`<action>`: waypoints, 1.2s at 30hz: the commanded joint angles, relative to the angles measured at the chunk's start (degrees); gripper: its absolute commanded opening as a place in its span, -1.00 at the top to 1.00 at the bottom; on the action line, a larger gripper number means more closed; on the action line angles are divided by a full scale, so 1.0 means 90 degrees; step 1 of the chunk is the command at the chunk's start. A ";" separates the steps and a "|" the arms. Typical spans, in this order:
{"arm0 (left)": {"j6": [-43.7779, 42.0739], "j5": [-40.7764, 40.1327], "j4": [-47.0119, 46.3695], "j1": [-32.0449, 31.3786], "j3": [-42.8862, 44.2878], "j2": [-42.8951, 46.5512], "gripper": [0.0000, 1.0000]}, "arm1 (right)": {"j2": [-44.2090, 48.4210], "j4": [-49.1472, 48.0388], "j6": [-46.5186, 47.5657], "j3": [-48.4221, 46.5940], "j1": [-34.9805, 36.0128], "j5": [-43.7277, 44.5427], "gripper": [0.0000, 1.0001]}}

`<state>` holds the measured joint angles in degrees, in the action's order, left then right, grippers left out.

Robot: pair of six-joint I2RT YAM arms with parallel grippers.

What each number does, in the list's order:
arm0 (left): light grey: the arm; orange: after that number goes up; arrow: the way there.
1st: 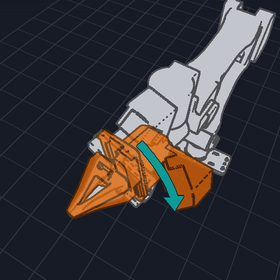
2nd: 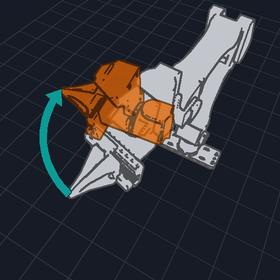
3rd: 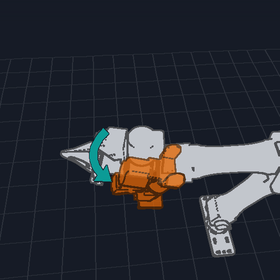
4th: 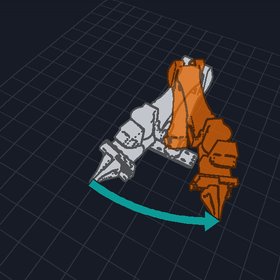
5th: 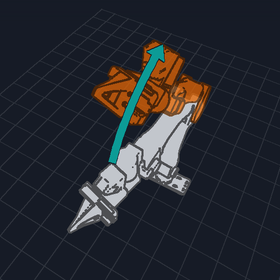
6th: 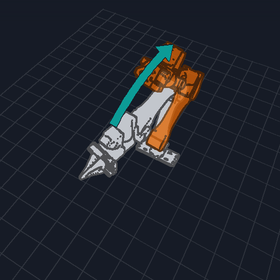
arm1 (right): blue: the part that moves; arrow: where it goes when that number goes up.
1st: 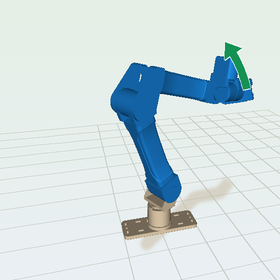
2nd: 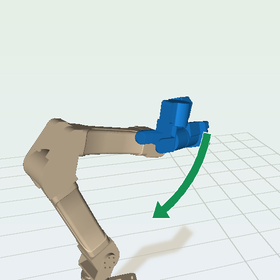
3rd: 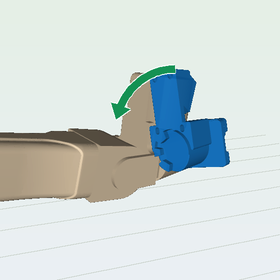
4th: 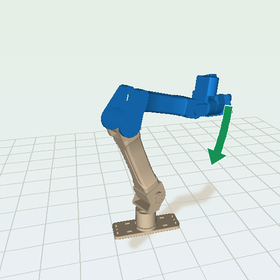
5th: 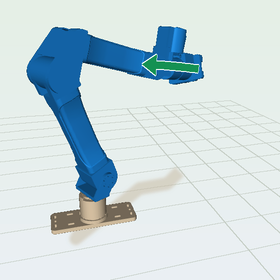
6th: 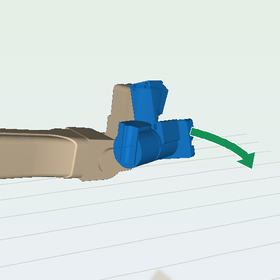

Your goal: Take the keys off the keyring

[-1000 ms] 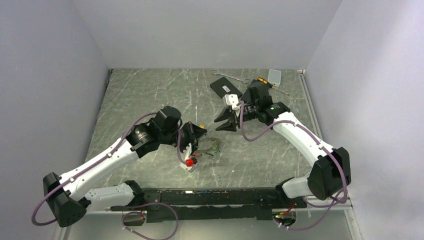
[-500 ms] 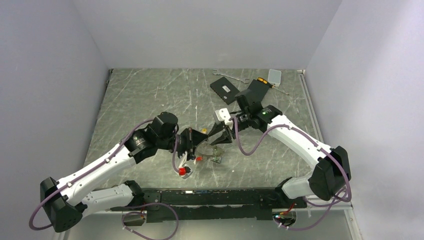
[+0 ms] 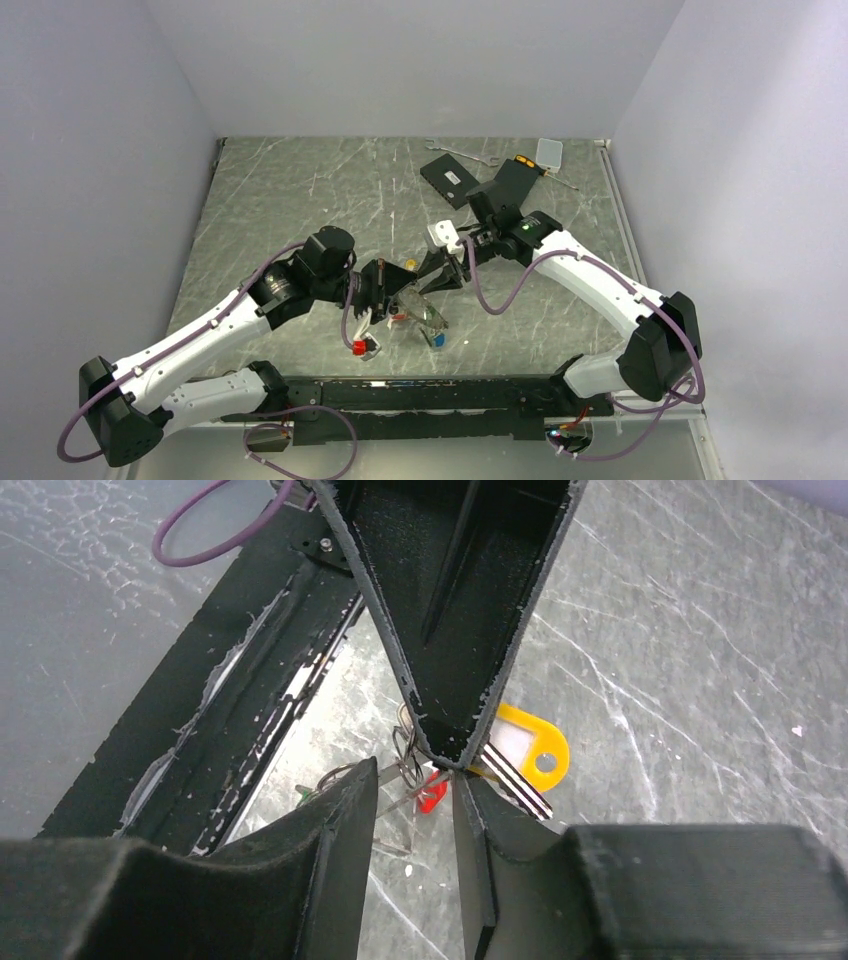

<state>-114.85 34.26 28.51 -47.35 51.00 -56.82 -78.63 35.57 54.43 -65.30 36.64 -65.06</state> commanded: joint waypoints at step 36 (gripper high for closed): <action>0.0170 -0.0504 -0.0324 -0.0012 -0.0321 0.0365 1.00 | 0.0174 -0.5468 -0.6000 0.1091 -0.0682 -0.1038 1.00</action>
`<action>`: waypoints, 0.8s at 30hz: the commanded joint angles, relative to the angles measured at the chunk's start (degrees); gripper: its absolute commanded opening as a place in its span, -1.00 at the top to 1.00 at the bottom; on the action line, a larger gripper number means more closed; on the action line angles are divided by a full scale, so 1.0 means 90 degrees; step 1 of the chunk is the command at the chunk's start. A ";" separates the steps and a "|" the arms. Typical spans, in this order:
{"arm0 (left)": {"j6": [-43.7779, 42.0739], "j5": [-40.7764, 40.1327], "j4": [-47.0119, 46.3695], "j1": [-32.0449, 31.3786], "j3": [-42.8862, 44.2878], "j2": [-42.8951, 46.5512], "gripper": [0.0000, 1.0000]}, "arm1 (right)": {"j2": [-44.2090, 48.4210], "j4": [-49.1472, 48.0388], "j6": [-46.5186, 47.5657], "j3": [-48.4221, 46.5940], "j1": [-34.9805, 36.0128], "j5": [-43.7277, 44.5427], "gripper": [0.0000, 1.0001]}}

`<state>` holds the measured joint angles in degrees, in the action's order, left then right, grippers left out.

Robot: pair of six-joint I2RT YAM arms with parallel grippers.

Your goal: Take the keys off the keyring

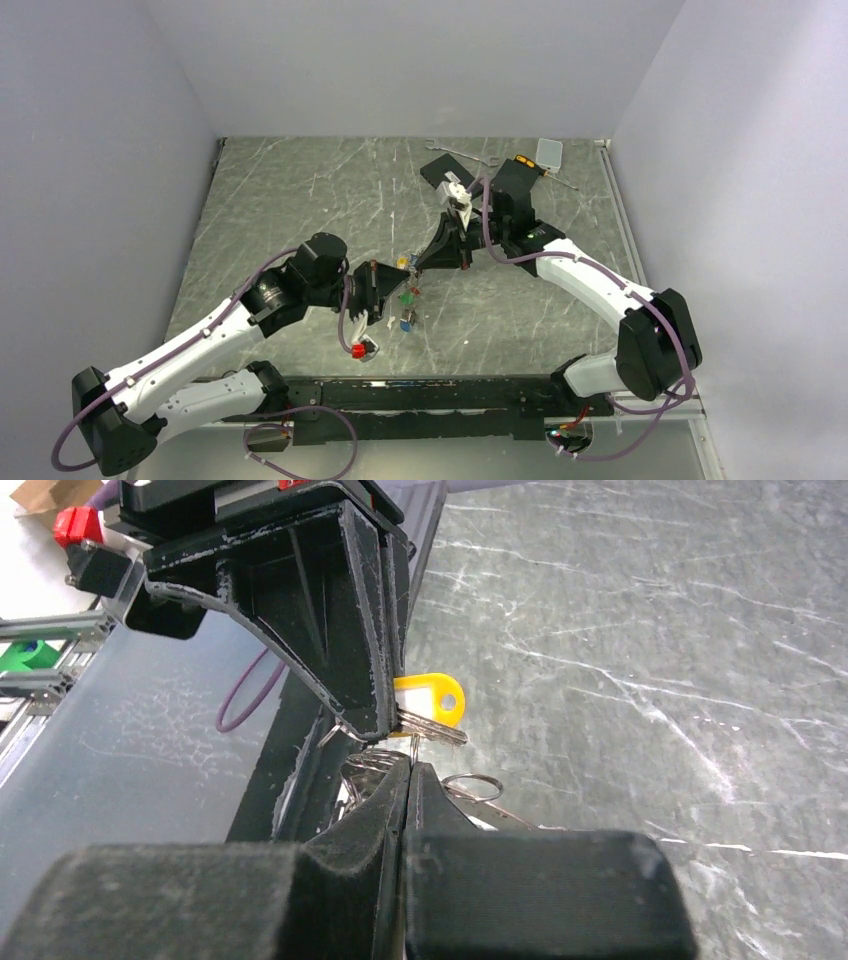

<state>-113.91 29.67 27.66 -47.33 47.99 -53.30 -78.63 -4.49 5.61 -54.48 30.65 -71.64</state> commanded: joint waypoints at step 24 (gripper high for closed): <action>0.6029 -0.2385 0.1231 0.0948 0.2480 -0.2114 1.00 | 0.0426 0.0065 -0.0474 -0.0638 -0.1576 0.0332 1.00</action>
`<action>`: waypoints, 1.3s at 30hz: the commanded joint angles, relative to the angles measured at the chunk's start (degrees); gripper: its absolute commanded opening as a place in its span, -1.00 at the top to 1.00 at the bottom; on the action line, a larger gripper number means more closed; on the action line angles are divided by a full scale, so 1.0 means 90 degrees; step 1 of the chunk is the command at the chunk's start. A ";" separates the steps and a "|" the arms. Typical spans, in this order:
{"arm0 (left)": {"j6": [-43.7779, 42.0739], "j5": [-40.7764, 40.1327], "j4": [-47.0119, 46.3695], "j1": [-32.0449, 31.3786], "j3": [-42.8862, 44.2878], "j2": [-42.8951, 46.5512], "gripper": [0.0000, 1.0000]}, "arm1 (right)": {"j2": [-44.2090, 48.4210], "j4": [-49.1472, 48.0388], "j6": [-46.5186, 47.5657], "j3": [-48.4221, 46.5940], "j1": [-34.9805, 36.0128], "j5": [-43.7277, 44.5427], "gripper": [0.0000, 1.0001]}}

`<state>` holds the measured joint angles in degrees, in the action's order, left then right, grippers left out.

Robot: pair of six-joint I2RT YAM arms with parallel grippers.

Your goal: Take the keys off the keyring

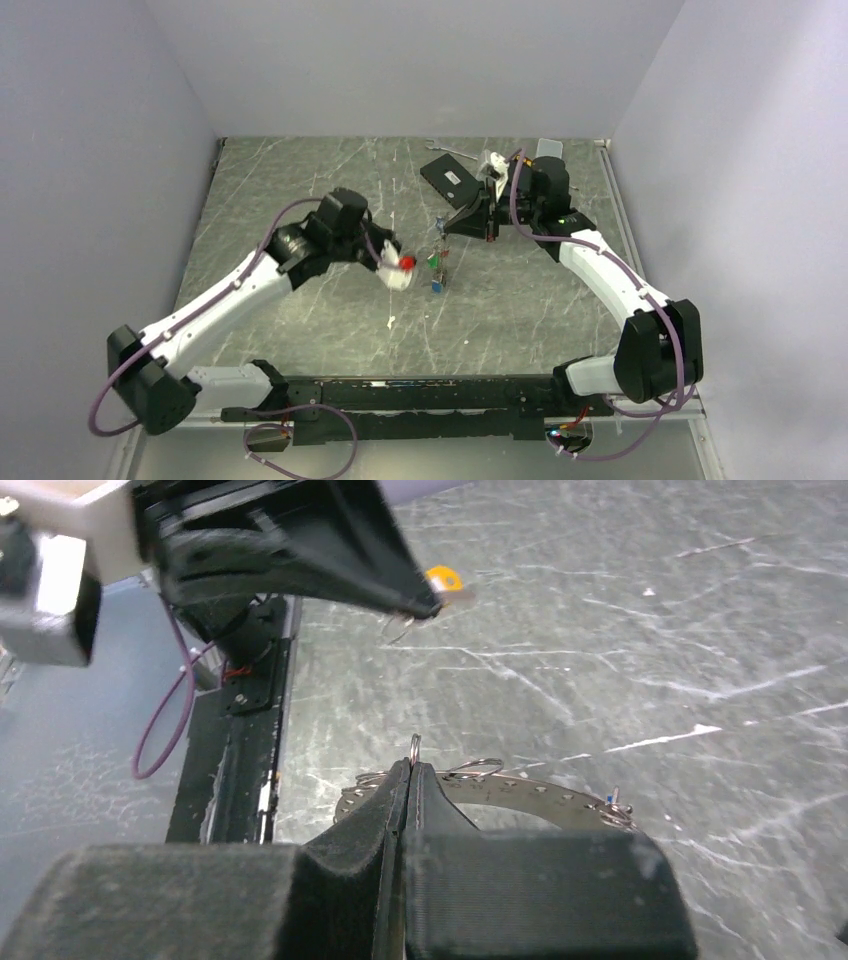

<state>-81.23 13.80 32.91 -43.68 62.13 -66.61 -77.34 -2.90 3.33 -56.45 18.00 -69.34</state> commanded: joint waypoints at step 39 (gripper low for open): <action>0.8334 -0.0050 0.0930 0.5218 0.2029 -0.5209 1.00 | 0.0593 0.1370 -0.0346 -0.0599 -0.0331 0.0760 1.00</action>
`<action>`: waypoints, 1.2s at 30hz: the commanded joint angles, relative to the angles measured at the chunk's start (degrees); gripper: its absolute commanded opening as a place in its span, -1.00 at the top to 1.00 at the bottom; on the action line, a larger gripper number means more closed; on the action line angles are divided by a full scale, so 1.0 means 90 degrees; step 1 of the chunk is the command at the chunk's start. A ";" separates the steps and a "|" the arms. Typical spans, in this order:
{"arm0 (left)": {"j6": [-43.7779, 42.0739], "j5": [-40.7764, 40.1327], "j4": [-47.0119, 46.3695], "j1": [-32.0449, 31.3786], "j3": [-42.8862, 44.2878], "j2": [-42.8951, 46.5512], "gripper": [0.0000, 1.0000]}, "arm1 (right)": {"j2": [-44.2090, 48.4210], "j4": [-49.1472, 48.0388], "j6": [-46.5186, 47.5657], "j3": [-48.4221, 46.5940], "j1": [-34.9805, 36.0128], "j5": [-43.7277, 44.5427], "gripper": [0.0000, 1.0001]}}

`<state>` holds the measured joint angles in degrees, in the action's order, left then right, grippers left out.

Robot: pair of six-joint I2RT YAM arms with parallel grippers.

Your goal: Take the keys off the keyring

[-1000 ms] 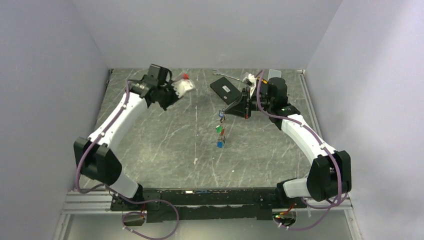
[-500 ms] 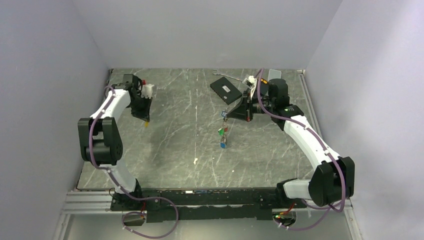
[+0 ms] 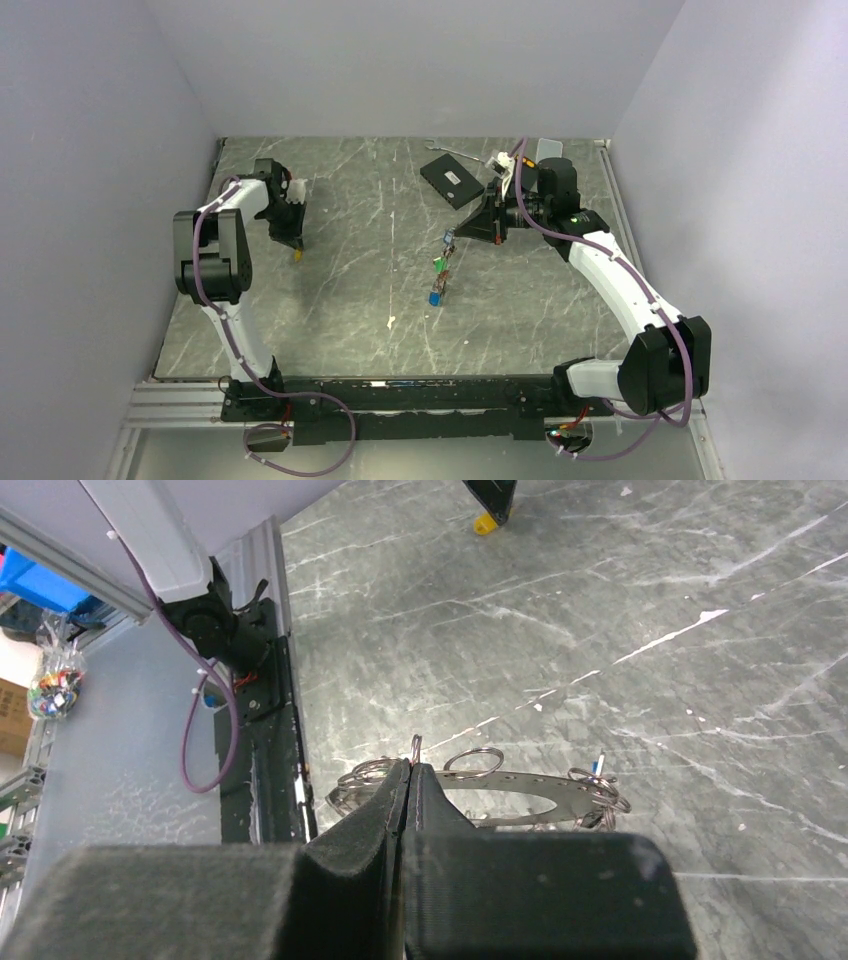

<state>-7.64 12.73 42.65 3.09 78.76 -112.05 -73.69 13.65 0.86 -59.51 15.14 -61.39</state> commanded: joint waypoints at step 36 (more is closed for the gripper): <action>-0.0104 0.4223 -0.0627 -0.1826 0.0109 0.3055 -0.76 | -0.0524 -0.2696 -0.2265 -0.0055 0.0270 0.1343 1.00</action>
<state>-10.59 43.48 41.01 -8.40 78.96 -87.31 -78.06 -3.68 -15.42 -58.83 16.16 -54.22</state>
